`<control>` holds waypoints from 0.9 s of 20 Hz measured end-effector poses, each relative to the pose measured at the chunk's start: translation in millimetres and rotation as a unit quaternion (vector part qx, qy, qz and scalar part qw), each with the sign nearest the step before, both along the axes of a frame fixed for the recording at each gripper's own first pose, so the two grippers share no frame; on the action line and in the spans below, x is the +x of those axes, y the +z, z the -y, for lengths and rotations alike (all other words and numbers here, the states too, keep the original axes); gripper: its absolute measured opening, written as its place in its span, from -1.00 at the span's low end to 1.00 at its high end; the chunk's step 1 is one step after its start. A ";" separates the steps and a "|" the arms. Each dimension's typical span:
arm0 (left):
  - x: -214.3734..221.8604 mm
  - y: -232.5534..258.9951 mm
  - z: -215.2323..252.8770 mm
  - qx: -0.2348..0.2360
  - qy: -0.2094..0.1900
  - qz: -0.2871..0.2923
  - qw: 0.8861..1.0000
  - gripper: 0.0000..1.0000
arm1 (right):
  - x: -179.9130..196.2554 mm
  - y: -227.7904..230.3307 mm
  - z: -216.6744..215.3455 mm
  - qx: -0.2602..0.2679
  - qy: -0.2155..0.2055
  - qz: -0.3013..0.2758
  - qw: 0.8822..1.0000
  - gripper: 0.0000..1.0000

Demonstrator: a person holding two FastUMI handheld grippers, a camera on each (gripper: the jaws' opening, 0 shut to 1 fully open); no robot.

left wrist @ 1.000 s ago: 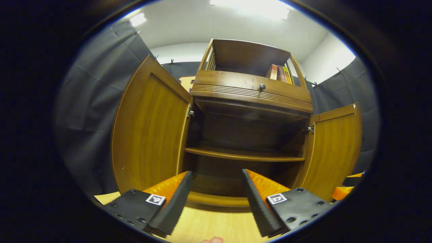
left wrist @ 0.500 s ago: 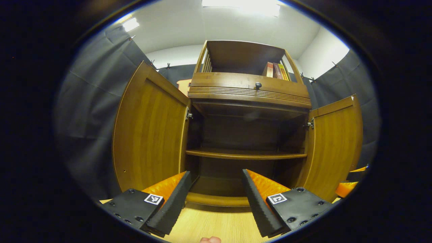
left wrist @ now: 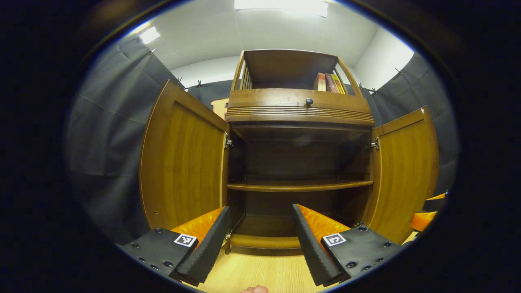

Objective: Open the right door of the double-door shoe cabinet with the right hand, and open the left door with the left hand.

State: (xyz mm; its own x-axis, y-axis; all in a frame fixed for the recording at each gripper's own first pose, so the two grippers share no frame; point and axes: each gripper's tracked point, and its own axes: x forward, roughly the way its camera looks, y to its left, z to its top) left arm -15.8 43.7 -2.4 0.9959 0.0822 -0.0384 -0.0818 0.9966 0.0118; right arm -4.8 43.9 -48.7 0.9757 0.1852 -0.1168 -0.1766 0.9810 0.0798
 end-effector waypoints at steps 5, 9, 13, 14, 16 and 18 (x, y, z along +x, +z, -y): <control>-1.1 -3.3 -1.9 0.003 0.000 -0.006 1.000 0.90 | 0.6 -0.8 -0.3 0.002 -0.002 -0.002 1.000 0.86; -1.4 -4.0 -3.3 0.007 0.001 -0.006 1.000 0.90 | 0.9 -2.4 -2.3 0.002 -0.001 -0.003 1.000 0.86; -0.8 -5.5 -2.2 0.008 -0.002 -0.007 1.000 0.90 | 1.6 -1.8 -2.6 0.000 -0.002 -0.003 1.000 0.86; -0.5 -4.9 -2.6 0.008 -0.002 -0.007 1.000 0.90 | 2.6 -1.3 -2.3 0.001 -0.002 -0.002 1.000 0.86; -0.3 -4.9 -1.8 0.007 -0.003 -0.006 1.000 0.90 | 2.6 0.7 -0.9 0.000 -0.004 0.000 1.000 1.00; 0.4 -4.6 -2.3 0.009 -0.003 -0.005 1.000 0.90 | 2.0 0.9 0.3 0.000 -0.006 0.000 1.000 0.86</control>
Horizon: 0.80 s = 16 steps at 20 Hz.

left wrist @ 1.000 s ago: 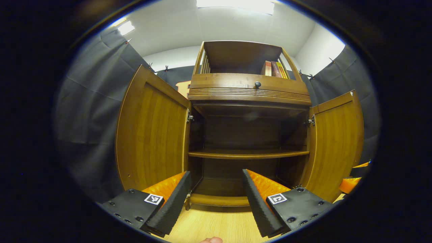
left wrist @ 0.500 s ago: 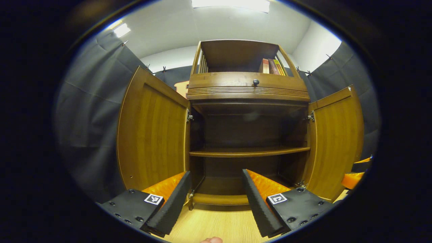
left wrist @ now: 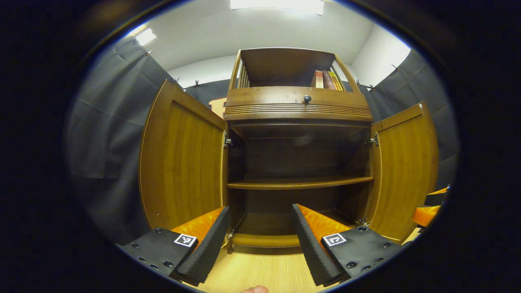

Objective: Open the right door of the double-door shoe cabinet with the right hand, and open the left door with the left hand.

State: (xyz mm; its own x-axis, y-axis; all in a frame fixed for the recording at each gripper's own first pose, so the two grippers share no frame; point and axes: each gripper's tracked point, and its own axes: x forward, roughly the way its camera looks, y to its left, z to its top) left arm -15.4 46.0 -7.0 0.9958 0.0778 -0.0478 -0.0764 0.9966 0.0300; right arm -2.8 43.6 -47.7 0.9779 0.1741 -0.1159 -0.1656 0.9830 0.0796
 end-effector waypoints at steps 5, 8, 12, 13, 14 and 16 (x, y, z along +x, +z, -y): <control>-1.8 -0.3 -0.3 0.000 0.000 -0.001 1.000 0.90 | -1.1 -0.2 -0.2 0.000 0.000 0.001 1.000 0.86; -3.2 0.9 -0.5 0.003 0.000 0.000 1.000 0.90 | -2.8 0.7 -1.2 0.000 0.001 0.001 1.000 0.86; -5.1 0.1 -0.2 0.005 0.000 -0.002 1.000 0.90 | -3.3 0.3 -0.2 0.001 0.000 0.001 1.000 0.74; -5.2 -0.1 -0.2 0.005 0.000 -0.002 1.000 0.90 | -3.7 0.7 -0.1 0.002 -0.001 0.001 1.000 0.86; -5.8 -0.1 -0.2 0.006 0.000 -0.003 1.000 0.90 | -5.4 1.0 0.1 0.003 -0.001 0.000 1.000 0.85; -5.5 1.4 0.4 0.007 0.000 -0.003 1.000 0.90 | -6.5 -0.7 1.2 0.004 -0.001 -0.001 1.000 0.86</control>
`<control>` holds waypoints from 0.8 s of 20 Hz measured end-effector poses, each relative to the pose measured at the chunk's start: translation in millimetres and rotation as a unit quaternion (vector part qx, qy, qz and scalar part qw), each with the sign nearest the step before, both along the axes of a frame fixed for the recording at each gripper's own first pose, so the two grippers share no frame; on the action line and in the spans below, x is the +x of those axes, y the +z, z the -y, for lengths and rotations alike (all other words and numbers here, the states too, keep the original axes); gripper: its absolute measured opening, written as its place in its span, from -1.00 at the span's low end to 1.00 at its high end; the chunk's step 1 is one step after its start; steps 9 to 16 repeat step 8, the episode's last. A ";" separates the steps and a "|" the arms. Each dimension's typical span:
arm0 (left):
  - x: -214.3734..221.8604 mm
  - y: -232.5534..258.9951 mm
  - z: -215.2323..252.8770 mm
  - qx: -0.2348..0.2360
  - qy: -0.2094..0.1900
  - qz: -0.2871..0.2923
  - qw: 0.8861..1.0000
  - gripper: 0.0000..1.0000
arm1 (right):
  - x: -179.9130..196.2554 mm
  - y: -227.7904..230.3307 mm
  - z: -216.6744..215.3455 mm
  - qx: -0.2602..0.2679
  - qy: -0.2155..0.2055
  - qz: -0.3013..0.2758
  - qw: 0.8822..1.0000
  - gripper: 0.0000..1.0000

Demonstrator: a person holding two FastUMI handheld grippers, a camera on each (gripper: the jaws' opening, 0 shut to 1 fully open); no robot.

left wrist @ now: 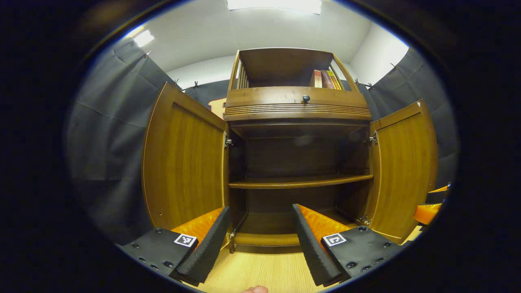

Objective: Open the right door of the double-door shoe cabinet with the right hand, and open the left door with the left hand.

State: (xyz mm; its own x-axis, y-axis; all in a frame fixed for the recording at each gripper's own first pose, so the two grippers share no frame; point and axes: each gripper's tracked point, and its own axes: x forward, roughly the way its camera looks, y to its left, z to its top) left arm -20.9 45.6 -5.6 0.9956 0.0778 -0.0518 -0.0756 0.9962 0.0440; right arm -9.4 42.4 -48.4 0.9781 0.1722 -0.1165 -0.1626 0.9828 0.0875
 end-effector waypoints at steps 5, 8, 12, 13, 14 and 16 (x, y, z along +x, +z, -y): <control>-3.8 -1.1 -1.0 0.002 0.000 -0.002 1.000 0.90 | -1.7 0.3 -0.1 0.001 -0.002 -0.001 1.000 0.85; -4.8 -0.1 -0.9 0.003 0.000 -0.001 1.000 0.90 | -3.6 1.8 1.0 0.003 -0.003 0.002 1.000 0.85; -4.8 -0.1 -0.9 0.003 0.000 -0.001 1.000 0.90 | -3.6 1.8 1.0 0.003 -0.003 0.002 1.000 0.85; -4.8 -0.1 -0.9 0.003 0.000 -0.001 1.000 0.90 | -3.6 1.8 1.0 0.003 -0.003 0.002 1.000 0.85; -4.8 -0.1 -0.9 0.003 0.000 -0.001 1.000 0.90 | -3.6 1.8 1.0 0.003 -0.003 0.002 1.000 0.85; -4.8 -0.1 -0.9 0.003 0.000 -0.001 1.000 0.90 | -3.6 1.8 1.0 0.003 -0.003 0.002 1.000 0.85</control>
